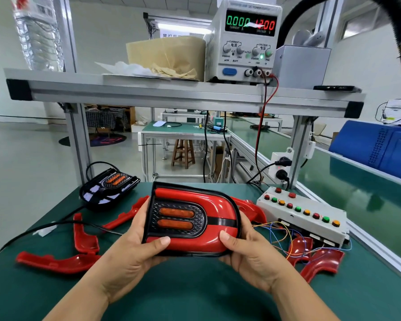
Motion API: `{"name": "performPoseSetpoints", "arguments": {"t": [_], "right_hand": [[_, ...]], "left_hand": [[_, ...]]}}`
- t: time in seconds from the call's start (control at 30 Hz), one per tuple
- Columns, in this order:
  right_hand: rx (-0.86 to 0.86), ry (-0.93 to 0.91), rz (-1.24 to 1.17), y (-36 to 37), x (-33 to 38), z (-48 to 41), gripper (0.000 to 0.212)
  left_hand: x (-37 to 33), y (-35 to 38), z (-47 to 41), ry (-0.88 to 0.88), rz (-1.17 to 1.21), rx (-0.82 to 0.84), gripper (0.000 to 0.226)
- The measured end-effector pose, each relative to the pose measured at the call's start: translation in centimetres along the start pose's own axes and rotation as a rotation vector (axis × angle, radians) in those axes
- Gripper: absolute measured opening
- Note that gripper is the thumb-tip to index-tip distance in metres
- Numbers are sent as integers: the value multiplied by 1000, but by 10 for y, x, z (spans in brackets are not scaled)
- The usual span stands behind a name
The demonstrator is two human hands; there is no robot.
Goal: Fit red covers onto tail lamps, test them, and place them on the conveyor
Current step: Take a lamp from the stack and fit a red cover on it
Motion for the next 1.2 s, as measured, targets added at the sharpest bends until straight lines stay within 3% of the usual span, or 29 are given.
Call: {"name": "performPoseSetpoints", "arguments": {"t": [0.2,0.47,0.7,0.9,1.2], "right_hand": [[-36,-9,45,-4,1,-1,62],[-95,-51,90,-8,5,-1,58],[-102,-59,116,-7,4,-2,65],[-12,18,35,-3,-1,0,52],[-81,2,32,-3,1,0,41]], "left_hand": [[3,-3,-2,19,-84,4,87],[-2,1,-4,72,-98,6,56],[2,-1,-5,63,-67,-24,71],[9,-1,-1,-49,45,8,70],[7,-1,0,-36,26,38,75]]}}
Point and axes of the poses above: each hand's wrist, its own z-axis away from the middle knuckle, its own y-axis out of the palm, x = y × z, the point moved 8 cm from there along -z, towards the middle knuckle, and after that the axes turned 4 degrees about y, right-handed, at the moved point
